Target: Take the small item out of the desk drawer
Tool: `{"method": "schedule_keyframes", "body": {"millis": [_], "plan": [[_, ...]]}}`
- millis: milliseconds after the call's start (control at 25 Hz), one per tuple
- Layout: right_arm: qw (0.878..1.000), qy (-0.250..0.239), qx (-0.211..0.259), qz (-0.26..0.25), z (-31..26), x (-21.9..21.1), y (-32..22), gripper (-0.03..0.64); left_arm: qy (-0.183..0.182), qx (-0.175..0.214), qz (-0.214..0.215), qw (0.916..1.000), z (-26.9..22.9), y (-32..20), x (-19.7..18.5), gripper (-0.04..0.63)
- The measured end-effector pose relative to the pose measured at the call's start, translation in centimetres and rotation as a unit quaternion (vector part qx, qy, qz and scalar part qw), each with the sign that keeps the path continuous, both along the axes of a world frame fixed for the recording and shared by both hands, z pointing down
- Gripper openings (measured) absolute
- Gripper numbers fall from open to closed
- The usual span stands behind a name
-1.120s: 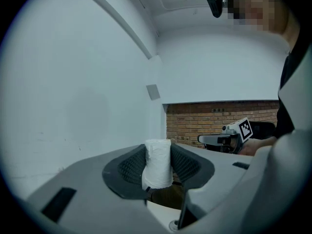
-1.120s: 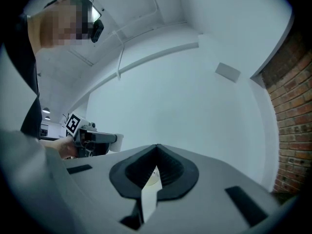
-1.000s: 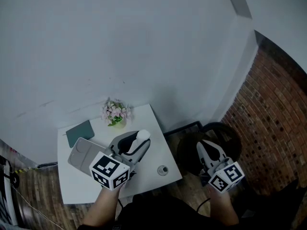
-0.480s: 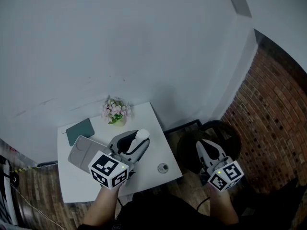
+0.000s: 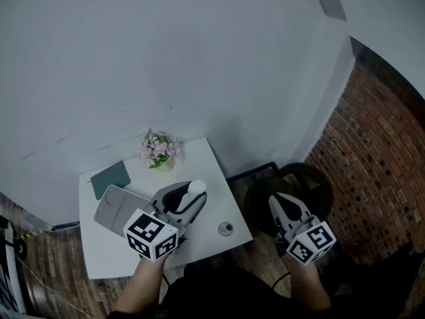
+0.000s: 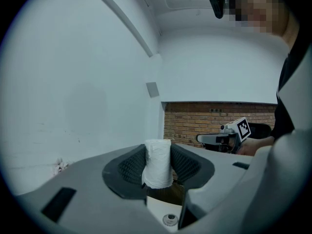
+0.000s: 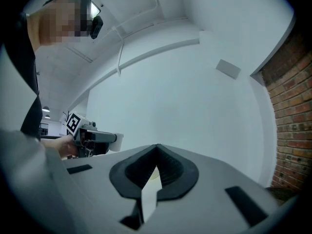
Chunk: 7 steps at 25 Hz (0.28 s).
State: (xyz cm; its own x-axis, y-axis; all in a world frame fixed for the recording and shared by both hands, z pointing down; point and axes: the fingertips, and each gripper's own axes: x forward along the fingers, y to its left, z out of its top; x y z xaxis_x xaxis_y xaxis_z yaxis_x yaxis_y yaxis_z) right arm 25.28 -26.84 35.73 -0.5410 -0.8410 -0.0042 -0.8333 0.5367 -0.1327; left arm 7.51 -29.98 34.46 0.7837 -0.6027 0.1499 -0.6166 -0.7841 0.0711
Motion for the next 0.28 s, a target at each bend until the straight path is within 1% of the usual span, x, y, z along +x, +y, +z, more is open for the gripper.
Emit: {"method": "schedule_keyframes", "body": {"millis": [280], "plan": [[1.000,-0.001,-0.004,-0.003,0.38,-0.21,0.52,0.003,0.000,-0.008,0.000,1.0000,0.54,0.44,-0.11,0.166]]}}
